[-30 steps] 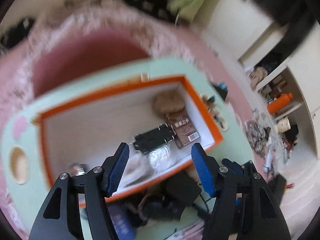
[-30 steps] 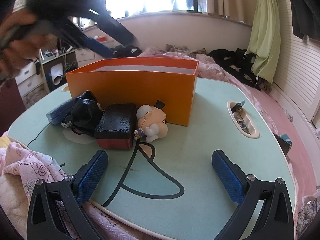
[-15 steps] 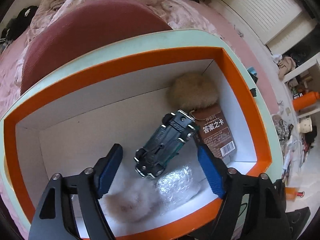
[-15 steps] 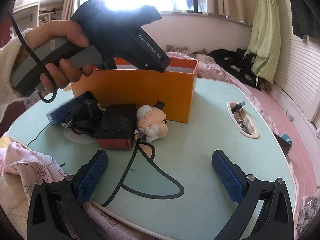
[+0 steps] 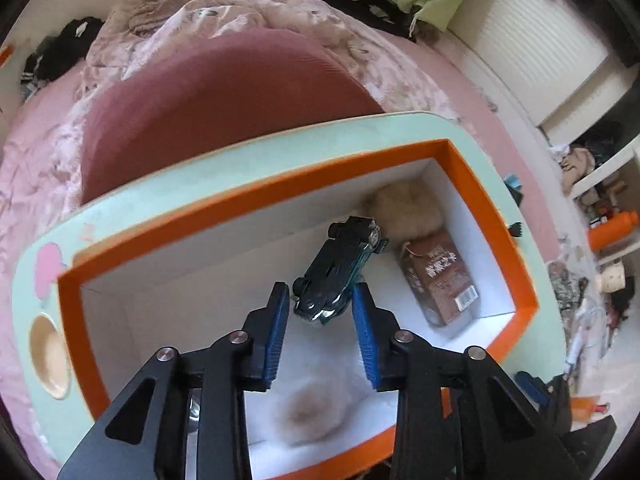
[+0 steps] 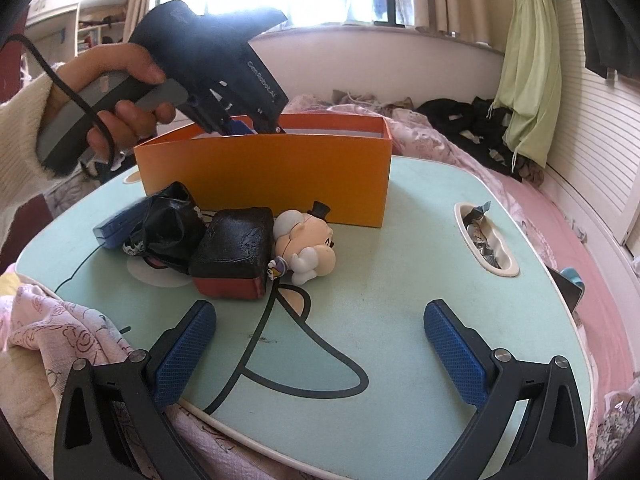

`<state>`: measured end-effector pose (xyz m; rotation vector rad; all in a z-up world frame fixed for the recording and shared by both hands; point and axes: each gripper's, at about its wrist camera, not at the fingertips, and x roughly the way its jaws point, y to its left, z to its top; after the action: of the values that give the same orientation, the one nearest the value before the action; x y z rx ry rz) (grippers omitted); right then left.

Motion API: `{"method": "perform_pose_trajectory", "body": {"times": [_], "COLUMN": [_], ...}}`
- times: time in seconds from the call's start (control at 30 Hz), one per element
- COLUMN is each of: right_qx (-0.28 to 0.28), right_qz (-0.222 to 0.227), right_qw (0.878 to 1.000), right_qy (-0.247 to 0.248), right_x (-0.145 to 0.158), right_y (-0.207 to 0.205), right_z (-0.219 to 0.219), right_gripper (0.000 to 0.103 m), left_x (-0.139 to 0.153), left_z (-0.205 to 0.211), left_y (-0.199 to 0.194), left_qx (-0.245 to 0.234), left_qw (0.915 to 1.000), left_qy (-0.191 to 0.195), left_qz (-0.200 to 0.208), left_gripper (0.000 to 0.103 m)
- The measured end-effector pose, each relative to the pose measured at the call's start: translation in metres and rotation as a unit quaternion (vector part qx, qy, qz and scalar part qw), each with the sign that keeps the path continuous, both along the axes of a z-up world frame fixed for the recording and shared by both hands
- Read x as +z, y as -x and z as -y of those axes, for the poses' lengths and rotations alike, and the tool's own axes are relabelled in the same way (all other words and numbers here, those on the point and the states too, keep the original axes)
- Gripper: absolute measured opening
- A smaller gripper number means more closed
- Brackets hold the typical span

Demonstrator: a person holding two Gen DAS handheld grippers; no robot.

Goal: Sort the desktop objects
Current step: 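Close the left tool on the black toy car, then lift the black toy car out and set it beside the black cloth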

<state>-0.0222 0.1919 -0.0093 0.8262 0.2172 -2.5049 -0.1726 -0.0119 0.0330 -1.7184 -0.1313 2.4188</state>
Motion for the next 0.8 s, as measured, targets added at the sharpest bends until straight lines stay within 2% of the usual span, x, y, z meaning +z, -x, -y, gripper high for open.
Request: {"method": "perform_pose_trajectory", "body": {"times": [0.07,0.1,0.17,0.23,0.27,0.3,0.37,0.43,0.6,0.7,0.8], "right_qx": [0.000,0.000,0.000,0.000,0.000,0.000,0.000,0.000,0.000,0.000,0.000], "right_qz": [0.000,0.000,0.000,0.000,0.000,-0.001,0.000,-0.001,-0.001,-0.002,-0.002], "right_qw": [1.000,1.000,1.000,1.000,1.000,1.000,1.000,1.000,1.000,1.000,1.000], "right_qy": [0.000,0.000,0.000,0.000,0.000,0.000,0.000,0.000,0.000,0.000,0.000], "right_x": [0.000,0.000,0.000,-0.001,-0.001,0.000,-0.001,-0.001,-0.001,-0.001,-0.001], "right_y": [0.000,0.000,0.000,-0.001,0.000,0.000,-0.001,-0.002,-0.002,-0.002,-0.003], "right_z": [0.000,0.000,0.000,0.000,0.000,0.001,0.000,0.000,0.001,0.001,0.000], "right_gripper": [0.103,0.103,0.103,0.103,0.103,0.103,0.103,0.103,0.103,0.103,0.103], "left_x": [0.004,0.005,0.004,-0.008,-0.012,-0.016,-0.024,-0.023,-0.018,-0.002,0.032], "left_z": [-0.002,-0.004,-0.011,-0.014,-0.013,-0.014,-0.015,-0.013,-0.001,0.008,0.015], "left_y": [0.002,0.002,0.005,0.011,0.012,0.014,0.015,0.013,0.009,-0.002,-0.026], "left_qx": [-0.004,-0.005,-0.012,-0.015,-0.014,-0.016,-0.024,-0.029,-0.026,-0.020,-0.026], "left_qw": [1.0000,0.9999,0.9993,0.9989,0.9992,0.9992,0.9981,0.9977,0.9991,0.9995,0.9962], "left_qy": [0.002,0.007,0.030,0.044,0.034,0.031,0.050,0.059,0.029,0.003,-0.034], "left_qz": [-0.007,-0.014,-0.019,0.006,0.013,0.021,0.028,0.020,0.014,-0.024,-0.076], "left_gripper": [0.063,0.067,0.070,0.070,0.070,0.069,0.049,0.035,0.030,0.030,0.030]}}
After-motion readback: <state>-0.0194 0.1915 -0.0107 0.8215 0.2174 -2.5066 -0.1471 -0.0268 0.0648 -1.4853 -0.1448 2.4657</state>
